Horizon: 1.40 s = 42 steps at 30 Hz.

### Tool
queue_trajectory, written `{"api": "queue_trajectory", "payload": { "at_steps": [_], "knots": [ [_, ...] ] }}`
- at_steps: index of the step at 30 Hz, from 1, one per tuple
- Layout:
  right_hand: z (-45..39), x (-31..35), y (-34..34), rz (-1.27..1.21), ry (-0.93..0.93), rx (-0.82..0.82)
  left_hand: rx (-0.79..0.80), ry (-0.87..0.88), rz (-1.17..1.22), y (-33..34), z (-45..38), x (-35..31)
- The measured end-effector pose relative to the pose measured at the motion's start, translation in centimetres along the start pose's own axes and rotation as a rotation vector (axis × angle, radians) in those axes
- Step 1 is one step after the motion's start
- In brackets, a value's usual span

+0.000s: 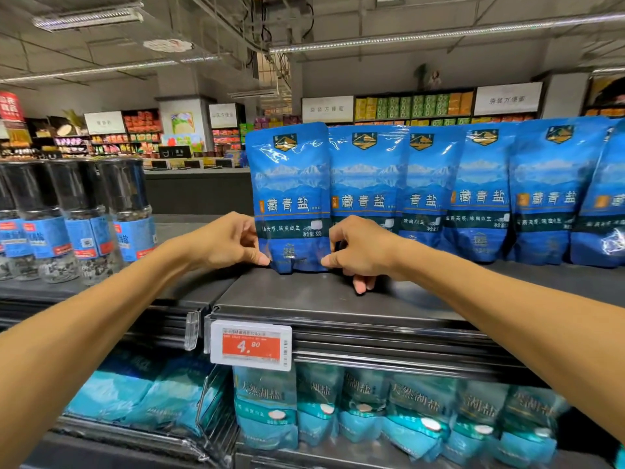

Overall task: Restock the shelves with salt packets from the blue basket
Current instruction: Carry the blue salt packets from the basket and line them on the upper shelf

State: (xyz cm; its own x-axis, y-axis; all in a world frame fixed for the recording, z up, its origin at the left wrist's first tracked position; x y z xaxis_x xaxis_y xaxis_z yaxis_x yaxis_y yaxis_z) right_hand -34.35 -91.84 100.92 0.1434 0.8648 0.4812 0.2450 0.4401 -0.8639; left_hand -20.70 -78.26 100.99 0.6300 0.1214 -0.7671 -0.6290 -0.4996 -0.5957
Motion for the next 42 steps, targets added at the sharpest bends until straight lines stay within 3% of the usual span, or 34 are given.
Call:
{"api": "queue_trajectory", "payload": {
  "at_steps": [8,14,23,35,42],
  "knots": [
    [-0.3,0.5,0.2,0.107,-0.04,-0.008,0.049,0.031,-0.1,-0.4,-0.6,0.0],
    [-0.8,0.6,0.4,0.128,-0.03,-0.048,-0.074,0.037,-0.14,-1.2,-0.6,0.6],
    [-0.2,1.1,0.0,-0.01,-0.054,-0.095,-0.057,0.029,0.041,-1.0,1.1,0.4],
    [0.4,1.6,-0.5,0.087,-0.072,-0.181,-0.269,0.021,0.087,-1.9,2.1,0.0],
    [2.6,1.2,-1.4,0.072,-0.056,-0.25,-0.524,-0.048,0.003,-2.7,5.1,-0.6]
  ]
}}
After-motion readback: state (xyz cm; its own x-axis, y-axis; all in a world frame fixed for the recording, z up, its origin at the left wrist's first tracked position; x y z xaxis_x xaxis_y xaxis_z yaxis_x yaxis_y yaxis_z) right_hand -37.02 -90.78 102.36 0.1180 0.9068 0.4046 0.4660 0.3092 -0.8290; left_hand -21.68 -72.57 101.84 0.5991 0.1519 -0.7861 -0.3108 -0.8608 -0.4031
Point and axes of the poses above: each hand's wrist, its own z-axis away from the middle knuckle, its own y-axis out of the palm, x = y × z, the point moved 9 cm from there along -z, towards the middle knuckle, and after that the axes turned 8 degrees about z, right-handed, at the moved point
